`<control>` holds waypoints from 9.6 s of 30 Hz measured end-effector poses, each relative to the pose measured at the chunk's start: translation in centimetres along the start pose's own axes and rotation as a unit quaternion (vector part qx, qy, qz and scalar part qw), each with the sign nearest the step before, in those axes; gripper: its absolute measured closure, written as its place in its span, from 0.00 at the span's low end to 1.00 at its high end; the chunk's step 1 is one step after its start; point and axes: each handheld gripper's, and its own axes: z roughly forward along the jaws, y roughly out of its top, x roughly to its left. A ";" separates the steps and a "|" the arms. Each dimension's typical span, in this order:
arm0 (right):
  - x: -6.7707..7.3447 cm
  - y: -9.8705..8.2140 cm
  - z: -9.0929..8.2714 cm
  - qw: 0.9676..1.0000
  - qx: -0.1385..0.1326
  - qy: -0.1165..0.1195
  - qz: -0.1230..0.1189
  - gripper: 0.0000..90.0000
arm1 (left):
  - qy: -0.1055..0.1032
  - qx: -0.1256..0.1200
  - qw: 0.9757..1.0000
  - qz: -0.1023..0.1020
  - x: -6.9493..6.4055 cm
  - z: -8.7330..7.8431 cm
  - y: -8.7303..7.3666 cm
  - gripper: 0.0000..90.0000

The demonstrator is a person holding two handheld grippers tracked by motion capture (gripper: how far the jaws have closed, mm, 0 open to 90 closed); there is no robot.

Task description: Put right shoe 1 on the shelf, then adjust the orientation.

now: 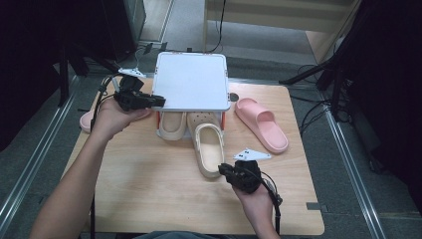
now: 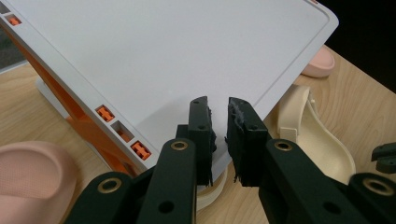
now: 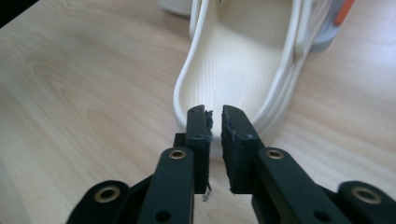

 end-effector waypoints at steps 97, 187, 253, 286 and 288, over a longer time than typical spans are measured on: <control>-2.4 7.3 10.7 1.000 0.009 -0.014 0.012 0.97 | -0.019 0.004 1.000 0.006 0.2 0.2 0.2 0.87; -3.2 3.8 1.7 0.997 0.012 0.078 -0.025 0.49 | 0.120 -0.005 0.982 -0.147 12.2 -4.3 -11.4 0.97; -3.2 2.6 1.1 0.998 0.020 0.062 -0.012 0.49 | 0.088 0.023 0.983 -0.158 11.3 1.4 -10.3 0.92; -2.2 4.5 3.3 0.994 0.035 0.096 -0.045 0.48 | 0.129 0.000 0.979 -0.156 10.6 -5.5 -11.7 0.59; -2.1 4.6 3.5 0.994 0.036 0.097 -0.047 0.48 | 0.131 0.000 0.979 -0.157 10.8 -5.7 -12.0 0.58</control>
